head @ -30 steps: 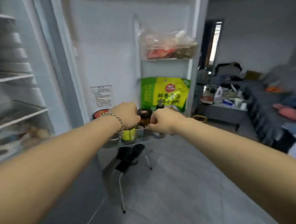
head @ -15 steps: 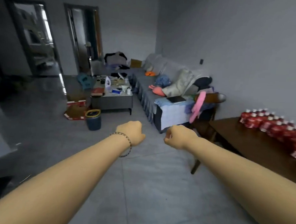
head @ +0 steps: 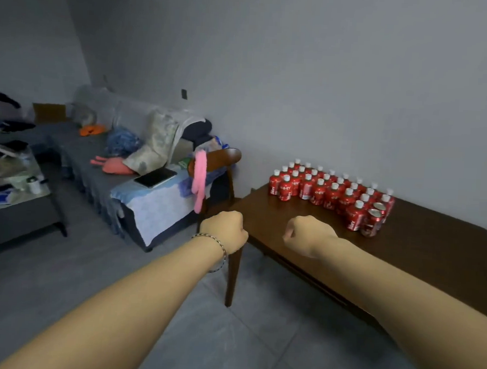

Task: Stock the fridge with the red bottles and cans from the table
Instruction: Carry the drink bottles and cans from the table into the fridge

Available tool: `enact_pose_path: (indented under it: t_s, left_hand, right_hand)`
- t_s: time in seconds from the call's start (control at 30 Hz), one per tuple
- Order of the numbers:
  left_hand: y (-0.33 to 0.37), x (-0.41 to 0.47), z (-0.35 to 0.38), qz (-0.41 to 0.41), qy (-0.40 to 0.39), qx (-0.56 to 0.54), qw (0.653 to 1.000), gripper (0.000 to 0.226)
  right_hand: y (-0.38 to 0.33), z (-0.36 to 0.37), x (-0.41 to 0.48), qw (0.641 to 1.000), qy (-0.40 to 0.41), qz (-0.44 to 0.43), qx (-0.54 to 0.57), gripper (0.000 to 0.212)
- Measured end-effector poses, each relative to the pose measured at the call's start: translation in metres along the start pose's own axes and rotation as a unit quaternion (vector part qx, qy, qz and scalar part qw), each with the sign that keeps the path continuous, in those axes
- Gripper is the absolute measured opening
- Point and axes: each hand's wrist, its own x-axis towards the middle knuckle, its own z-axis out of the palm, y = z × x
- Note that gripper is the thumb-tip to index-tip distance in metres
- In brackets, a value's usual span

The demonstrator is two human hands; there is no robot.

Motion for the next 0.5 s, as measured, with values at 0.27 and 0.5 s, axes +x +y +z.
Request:
enact_pose_path:
  t_s: [0.27,0.5]
  left_hand:
    - [0.053,0.185,0.017,0.162,-0.008,0.000,0.987,0.013]
    - [0.097,0.330,0.065,0.195,-0.020,-0.004,0.981,0.010]
  right_hand:
    - [0.081,-0.025,0.116,0.982,0.063,0.172,0.044,0.028]
    - [0.167,-0.023,0.222,0.968,0.071,0.236,0.050,0.027]
